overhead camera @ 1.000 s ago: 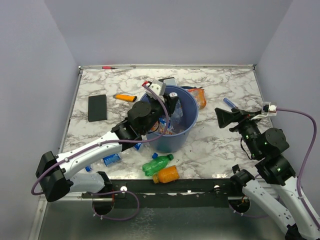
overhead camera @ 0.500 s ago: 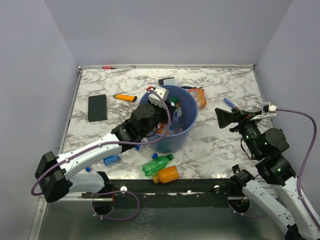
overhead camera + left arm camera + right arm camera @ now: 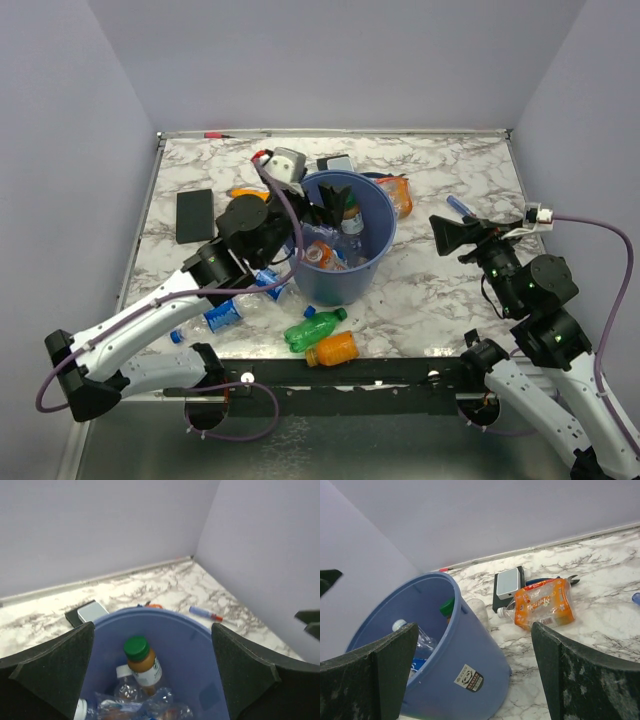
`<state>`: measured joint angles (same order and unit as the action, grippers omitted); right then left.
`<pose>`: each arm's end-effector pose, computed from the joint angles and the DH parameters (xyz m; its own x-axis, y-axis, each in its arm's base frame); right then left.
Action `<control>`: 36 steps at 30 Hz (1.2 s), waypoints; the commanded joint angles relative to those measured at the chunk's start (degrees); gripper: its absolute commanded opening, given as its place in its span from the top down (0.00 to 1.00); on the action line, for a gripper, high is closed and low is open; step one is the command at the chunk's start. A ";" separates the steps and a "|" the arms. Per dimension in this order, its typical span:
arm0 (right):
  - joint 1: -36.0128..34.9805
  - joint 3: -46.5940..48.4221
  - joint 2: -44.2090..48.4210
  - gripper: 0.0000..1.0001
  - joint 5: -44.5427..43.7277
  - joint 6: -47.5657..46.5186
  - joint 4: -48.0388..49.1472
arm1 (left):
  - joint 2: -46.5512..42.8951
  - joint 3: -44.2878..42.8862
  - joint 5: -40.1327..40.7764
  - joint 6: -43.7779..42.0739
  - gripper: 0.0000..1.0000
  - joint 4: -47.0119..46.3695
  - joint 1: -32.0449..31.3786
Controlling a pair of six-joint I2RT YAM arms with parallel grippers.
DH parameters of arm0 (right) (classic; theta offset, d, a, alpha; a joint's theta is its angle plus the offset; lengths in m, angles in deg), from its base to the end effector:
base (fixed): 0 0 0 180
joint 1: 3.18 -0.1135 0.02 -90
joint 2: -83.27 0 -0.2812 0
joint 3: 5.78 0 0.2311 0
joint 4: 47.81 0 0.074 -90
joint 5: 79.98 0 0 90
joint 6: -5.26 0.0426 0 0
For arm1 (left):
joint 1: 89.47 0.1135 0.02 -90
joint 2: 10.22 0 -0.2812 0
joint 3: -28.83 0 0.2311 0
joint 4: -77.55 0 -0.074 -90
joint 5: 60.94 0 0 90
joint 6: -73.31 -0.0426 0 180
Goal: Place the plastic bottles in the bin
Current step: Place the plastic bottle in the trash bin, then move the plastic bottle to the center of the board.
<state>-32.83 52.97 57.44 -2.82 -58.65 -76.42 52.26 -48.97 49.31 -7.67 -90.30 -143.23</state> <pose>0.0708 0.0294 0.3703 -0.0688 0.4542 -0.8882 -0.2889 0.8431 0.4535 0.1459 -0.1742 0.4302 -0.0543 -0.1747 -0.9831 0.5507 0.8161 -0.1754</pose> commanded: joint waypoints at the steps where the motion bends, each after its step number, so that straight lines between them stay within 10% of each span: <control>1: -0.23 1.22 -0.32 0.03 -0.50 0.71 -2.35 | -5.61 -2.14 7.82 -2.43 0.01 0.39 -0.22; 9: -0.17 2.06 -8.03 0.03 -10.42 6.95 -10.72 | -15.42 12.24 40.34 -13.26 0.01 -4.19 0.41; 17: 5.27 -0.52 -18.78 0.00 -7.11 15.05 -5.64 | -20.07 24.09 42.07 -11.61 0.01 -11.02 4.95; 25: 23.42 -10.35 -36.11 0.00 18.29 26.70 19.20 | -27.41 31.65 39.68 -9.24 0.01 -13.86 7.39; 36: 23.58 -5.13 -59.59 0.00 15.45 20.89 38.33 | -25.89 31.20 37.44 -7.34 0.01 -11.84 7.35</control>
<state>-9.46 44.51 0.88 12.78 -35.24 -49.47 26.14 -17.65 88.46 -16.05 -102.27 -136.04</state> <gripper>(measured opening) 0.996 0.990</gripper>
